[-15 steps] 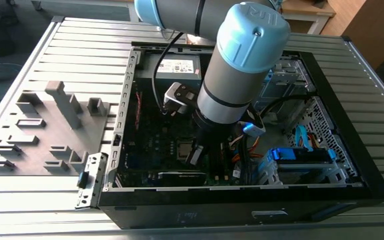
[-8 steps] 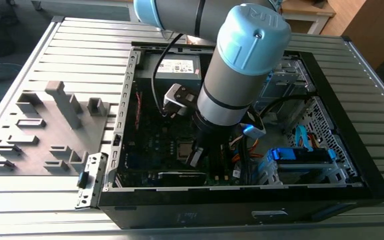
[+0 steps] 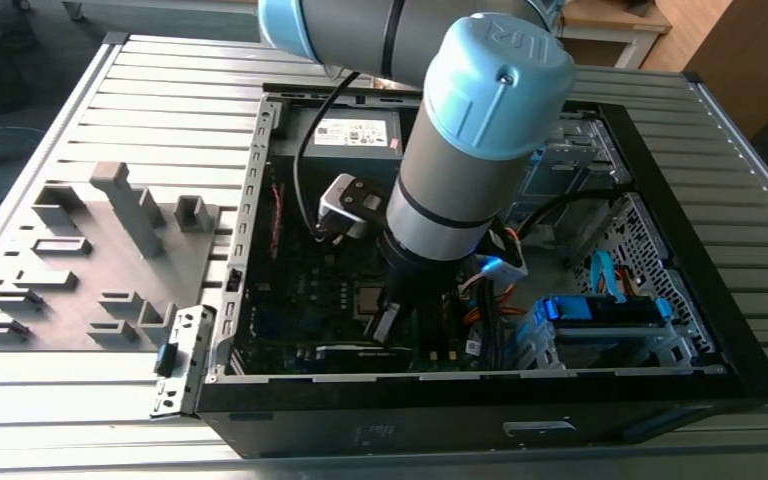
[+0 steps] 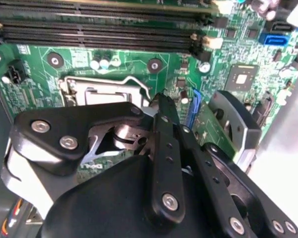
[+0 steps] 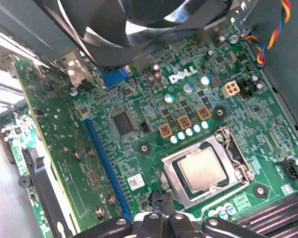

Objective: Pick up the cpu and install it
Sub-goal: 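Install the first cpu locking lever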

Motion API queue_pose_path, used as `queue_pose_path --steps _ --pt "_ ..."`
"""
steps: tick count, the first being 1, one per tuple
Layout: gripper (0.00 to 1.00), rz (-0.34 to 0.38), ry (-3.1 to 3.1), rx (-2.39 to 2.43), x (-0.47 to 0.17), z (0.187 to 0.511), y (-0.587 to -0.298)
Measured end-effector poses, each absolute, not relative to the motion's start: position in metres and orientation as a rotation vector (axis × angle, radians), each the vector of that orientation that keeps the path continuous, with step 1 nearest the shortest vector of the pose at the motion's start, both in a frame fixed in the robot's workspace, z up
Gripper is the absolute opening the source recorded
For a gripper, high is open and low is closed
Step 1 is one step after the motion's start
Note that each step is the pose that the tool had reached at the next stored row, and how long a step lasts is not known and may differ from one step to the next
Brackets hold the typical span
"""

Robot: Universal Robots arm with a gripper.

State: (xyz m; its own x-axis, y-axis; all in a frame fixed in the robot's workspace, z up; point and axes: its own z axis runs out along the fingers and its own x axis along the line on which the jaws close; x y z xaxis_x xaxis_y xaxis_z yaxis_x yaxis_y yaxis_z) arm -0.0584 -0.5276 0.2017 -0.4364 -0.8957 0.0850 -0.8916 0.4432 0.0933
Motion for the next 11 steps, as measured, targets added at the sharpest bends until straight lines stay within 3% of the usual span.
queue_pose_path --steps 11 --pt "0.11 -0.051 -2.565 1.596 -0.0626 0.1968 -0.5278"
